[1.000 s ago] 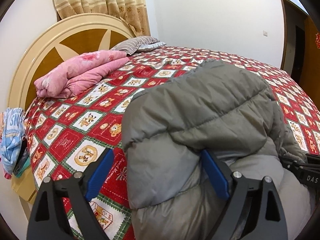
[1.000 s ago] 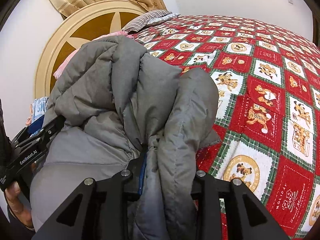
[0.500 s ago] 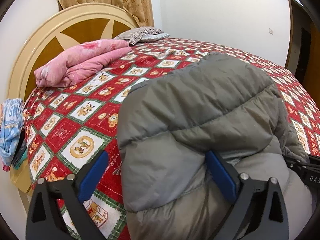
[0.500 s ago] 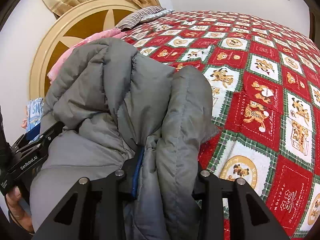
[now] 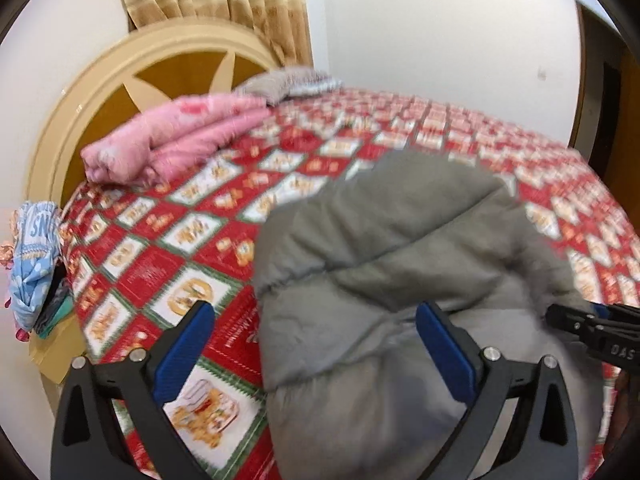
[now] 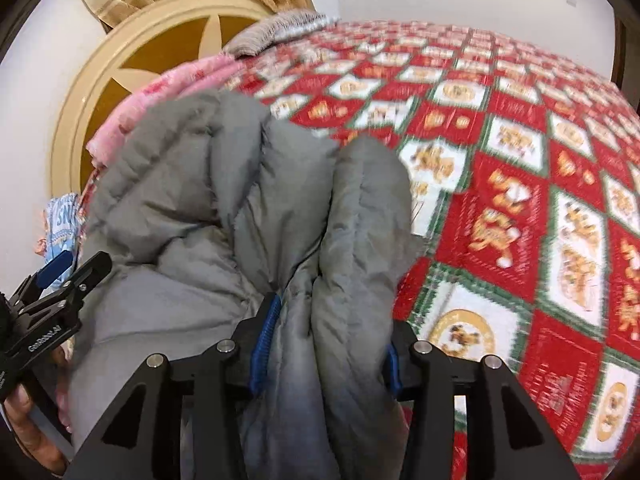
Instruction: Fold large clothes
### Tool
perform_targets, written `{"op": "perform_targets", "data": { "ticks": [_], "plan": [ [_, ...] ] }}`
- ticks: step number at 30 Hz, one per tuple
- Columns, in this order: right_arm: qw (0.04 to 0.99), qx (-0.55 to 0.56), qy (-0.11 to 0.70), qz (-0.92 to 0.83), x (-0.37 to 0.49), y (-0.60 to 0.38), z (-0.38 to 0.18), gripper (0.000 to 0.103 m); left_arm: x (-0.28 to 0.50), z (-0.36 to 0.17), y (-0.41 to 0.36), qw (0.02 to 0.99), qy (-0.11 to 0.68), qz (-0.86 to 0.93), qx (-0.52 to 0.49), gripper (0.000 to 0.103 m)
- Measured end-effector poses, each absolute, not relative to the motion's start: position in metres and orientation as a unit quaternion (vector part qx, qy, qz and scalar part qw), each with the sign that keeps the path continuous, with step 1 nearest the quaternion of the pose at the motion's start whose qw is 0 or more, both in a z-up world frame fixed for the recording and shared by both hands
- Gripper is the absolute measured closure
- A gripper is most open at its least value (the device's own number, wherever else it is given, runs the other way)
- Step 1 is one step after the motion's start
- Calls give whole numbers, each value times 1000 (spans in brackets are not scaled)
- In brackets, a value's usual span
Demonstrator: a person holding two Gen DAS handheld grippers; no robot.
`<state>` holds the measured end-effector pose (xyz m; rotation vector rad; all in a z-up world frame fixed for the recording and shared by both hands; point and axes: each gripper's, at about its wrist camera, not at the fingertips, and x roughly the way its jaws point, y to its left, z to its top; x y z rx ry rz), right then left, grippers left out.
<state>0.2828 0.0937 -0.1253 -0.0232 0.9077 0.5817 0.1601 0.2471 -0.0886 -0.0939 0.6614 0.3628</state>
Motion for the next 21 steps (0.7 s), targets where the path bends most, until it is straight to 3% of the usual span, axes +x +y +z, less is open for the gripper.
{"op": "perform_targets", "data": {
  "ticks": [6,21],
  "plan": [
    [884,-10,365,291,228,78,-74,48,103,-45,238,948,269,166,-48,0],
    [907,-21,296,298,143,65,-23,47,46,-7,237,965,204,151,-60,0]
  ]
}}
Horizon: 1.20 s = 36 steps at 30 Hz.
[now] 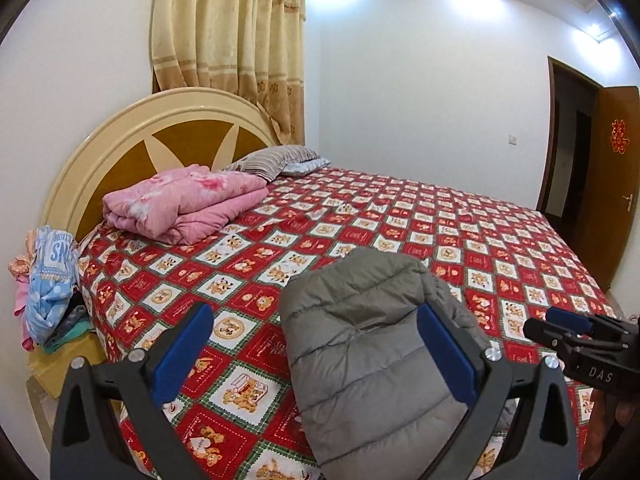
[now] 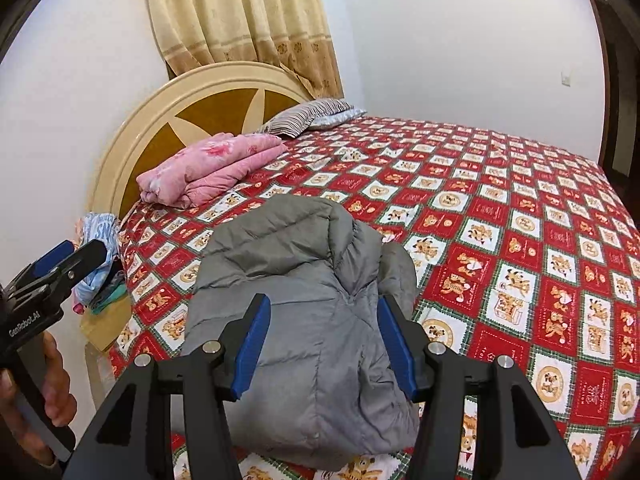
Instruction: Fold large clothes
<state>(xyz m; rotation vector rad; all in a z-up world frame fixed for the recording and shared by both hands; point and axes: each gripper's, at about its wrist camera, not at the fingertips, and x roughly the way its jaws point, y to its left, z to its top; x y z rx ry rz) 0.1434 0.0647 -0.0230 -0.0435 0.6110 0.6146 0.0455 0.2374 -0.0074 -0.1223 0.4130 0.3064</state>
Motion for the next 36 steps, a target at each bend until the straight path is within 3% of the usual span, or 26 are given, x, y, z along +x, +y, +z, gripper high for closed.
{"op": "perform_targets", "data": {
  "ticks": [36],
  "plan": [
    [907,-23,288,306,127,68,-12,47,39,-4,237,968,192,150,-53,0]
  ]
}}
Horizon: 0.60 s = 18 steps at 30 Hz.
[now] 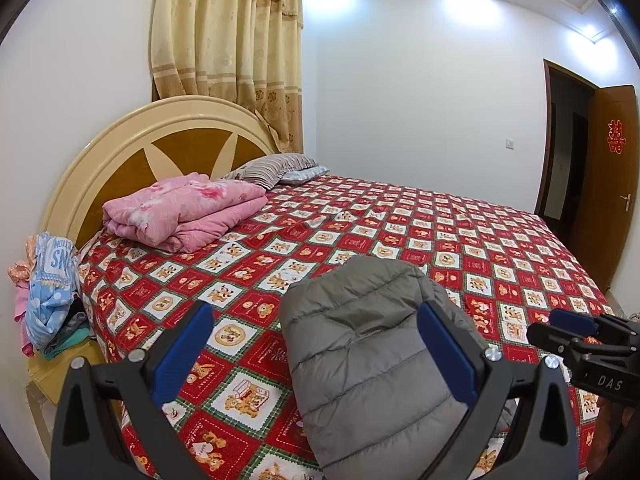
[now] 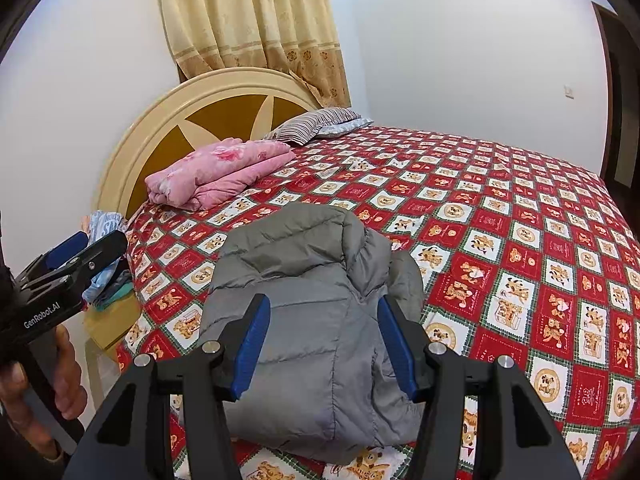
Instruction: Fold large clothes
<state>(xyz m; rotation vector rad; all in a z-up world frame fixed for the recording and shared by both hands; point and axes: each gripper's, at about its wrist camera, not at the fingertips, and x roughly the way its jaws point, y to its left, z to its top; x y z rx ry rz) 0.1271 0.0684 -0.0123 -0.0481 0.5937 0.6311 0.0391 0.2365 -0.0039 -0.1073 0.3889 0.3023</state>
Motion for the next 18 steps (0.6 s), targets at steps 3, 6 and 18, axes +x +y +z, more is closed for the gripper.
{"op": "perform_targets", "data": {
  "ticks": [3,6,18],
  "plan": [
    [908,-24,287,306,127,68,-12,47,39,-4,236,968,192,150,-52,0],
    [907,-23,287,306,127,68,-12,47,39,-4,236,968,191,152,-50,0],
    [908,-24,284,308,126,70,-11,47,37,-7,238,969,192,148,-45,0]
  ]
}}
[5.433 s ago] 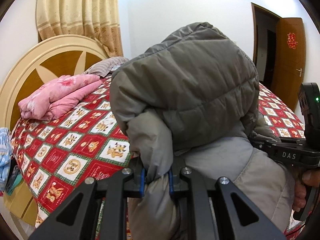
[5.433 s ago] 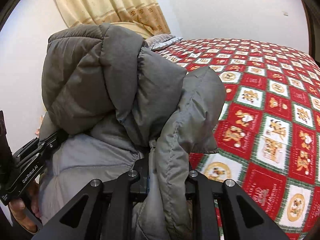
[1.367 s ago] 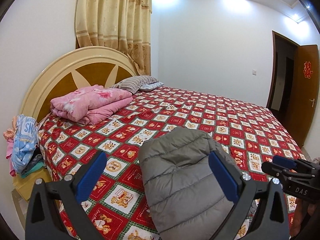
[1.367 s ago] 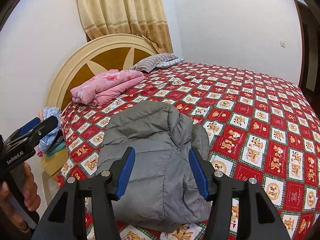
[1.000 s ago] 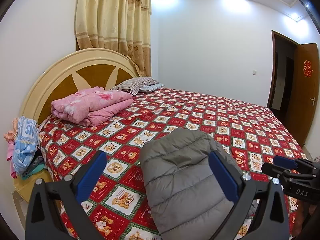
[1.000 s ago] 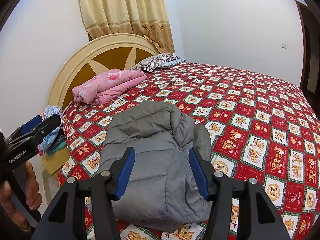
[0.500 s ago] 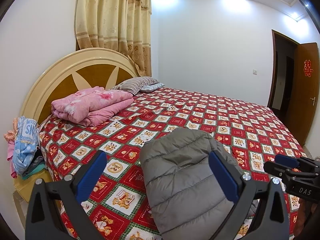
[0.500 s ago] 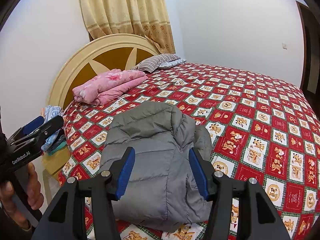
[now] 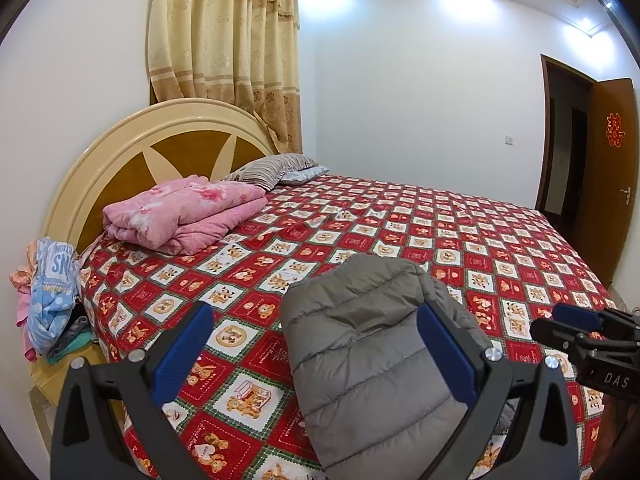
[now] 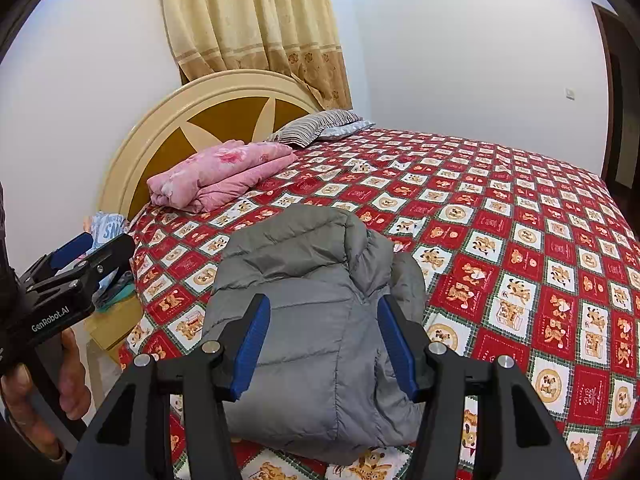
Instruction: Fold large clothes
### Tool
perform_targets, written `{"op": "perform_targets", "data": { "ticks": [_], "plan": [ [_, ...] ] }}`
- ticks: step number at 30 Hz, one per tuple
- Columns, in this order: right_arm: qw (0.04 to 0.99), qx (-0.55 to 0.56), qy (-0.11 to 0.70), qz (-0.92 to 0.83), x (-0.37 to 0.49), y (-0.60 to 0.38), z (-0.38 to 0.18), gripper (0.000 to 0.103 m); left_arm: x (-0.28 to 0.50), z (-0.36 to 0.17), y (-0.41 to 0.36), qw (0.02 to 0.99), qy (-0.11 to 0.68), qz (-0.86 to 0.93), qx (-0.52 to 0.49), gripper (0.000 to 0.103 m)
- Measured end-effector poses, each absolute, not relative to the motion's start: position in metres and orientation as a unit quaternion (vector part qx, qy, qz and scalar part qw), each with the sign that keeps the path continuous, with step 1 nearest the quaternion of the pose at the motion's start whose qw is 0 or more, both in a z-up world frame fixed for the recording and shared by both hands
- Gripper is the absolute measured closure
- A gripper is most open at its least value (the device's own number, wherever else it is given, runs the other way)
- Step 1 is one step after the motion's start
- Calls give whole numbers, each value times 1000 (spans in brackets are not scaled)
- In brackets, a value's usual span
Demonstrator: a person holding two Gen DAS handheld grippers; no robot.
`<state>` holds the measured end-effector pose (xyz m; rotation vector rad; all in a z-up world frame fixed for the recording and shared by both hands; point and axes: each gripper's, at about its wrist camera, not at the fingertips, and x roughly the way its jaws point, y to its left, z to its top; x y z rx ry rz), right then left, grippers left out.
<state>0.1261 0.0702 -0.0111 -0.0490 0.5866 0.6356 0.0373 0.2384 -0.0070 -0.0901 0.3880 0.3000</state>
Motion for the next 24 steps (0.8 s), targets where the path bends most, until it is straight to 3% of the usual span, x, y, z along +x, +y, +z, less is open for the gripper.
{"op": "perform_targets", "data": {
  "ticks": [24],
  "plan": [
    [907,-28,283,310,126,68,-16,46,41,-9,231,969,185,160,-24,0]
  ]
}}
